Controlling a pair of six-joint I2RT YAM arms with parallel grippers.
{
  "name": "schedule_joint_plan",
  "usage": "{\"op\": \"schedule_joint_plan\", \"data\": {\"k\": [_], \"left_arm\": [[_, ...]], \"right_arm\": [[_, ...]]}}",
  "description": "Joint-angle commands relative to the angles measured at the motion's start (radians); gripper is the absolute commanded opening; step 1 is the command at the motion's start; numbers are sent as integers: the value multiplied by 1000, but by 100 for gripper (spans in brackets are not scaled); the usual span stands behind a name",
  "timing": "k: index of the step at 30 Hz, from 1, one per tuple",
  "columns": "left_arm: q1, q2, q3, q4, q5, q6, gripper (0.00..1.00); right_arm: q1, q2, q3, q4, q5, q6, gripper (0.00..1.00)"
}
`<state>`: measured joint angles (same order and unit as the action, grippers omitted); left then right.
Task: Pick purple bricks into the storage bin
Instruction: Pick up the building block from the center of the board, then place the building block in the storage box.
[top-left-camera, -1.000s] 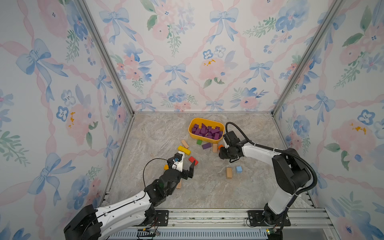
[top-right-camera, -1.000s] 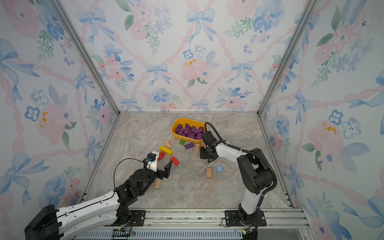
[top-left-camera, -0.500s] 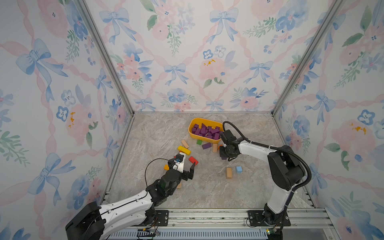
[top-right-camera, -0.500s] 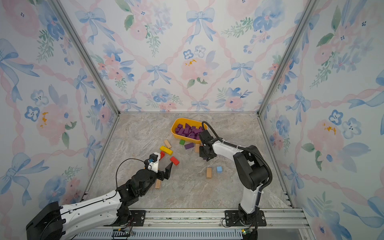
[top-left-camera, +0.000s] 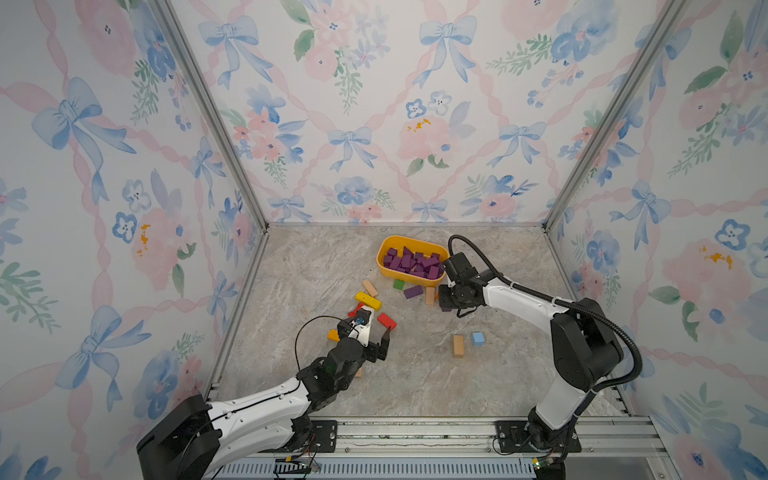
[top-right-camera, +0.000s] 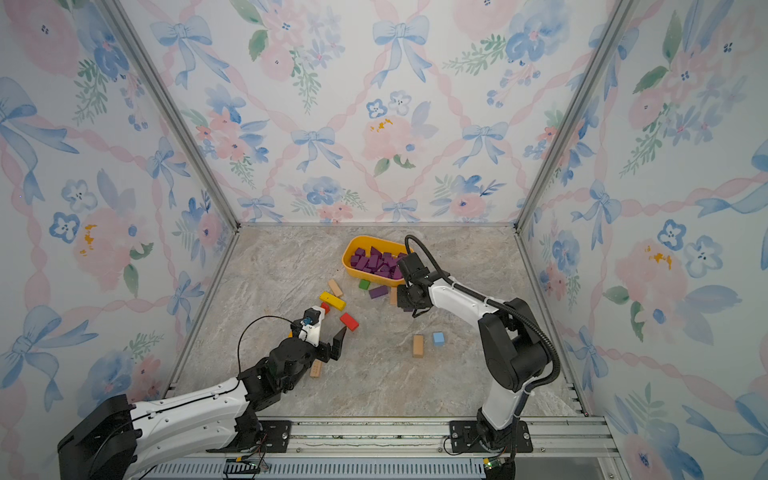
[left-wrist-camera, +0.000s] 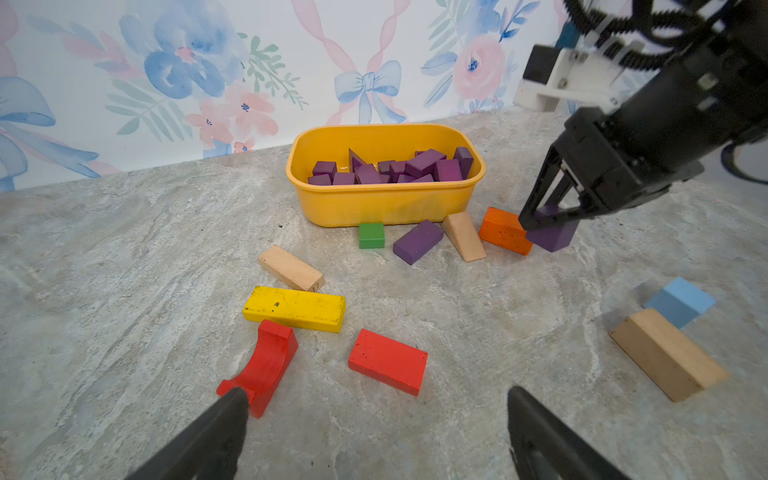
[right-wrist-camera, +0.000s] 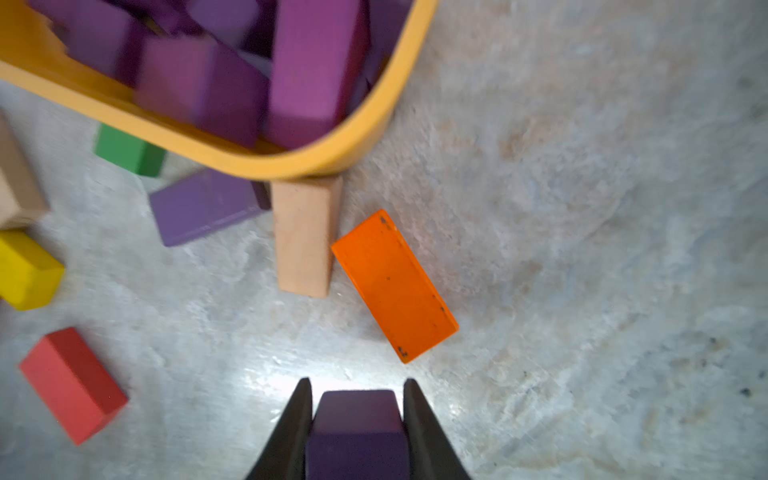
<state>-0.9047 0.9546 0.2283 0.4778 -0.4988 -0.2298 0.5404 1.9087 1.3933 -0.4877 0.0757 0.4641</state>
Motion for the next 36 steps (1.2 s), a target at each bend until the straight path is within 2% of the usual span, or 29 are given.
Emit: {"op": "schedule_joint_plan", "data": {"k": [1, 19, 21, 23, 24, 28, 31, 36], "left_arm": [[-3, 11, 19, 16, -27, -11, 98], [-4, 53, 29, 16, -48, -6, 98], [-3, 49, 27, 15, -56, -8, 98], [-3, 48, 25, 16, -65, -11, 98], [-4, 49, 25, 16, -71, -12, 98], [-3, 68, 30, 18, -72, -14, 98], [-3, 102, 45, 15, -69, -14, 98], [1, 180, 90, 15, -46, -54, 98]], "right_arm": [[-1, 1, 96, -17, -14, -4, 21], [-136, 309, 450, 43, -130, 50, 20], [-146, 333, 469, 41, -148, 56, 33], [-154, 342, 479, 44, -160, 55, 52], [-155, 337, 477, 49, -162, 47, 57], [-140, 258, 409, 105, -120, -19, 65], [-128, 184, 358, 96, -48, -51, 67], [-104, 7, 173, 168, 13, -98, 72]]}}
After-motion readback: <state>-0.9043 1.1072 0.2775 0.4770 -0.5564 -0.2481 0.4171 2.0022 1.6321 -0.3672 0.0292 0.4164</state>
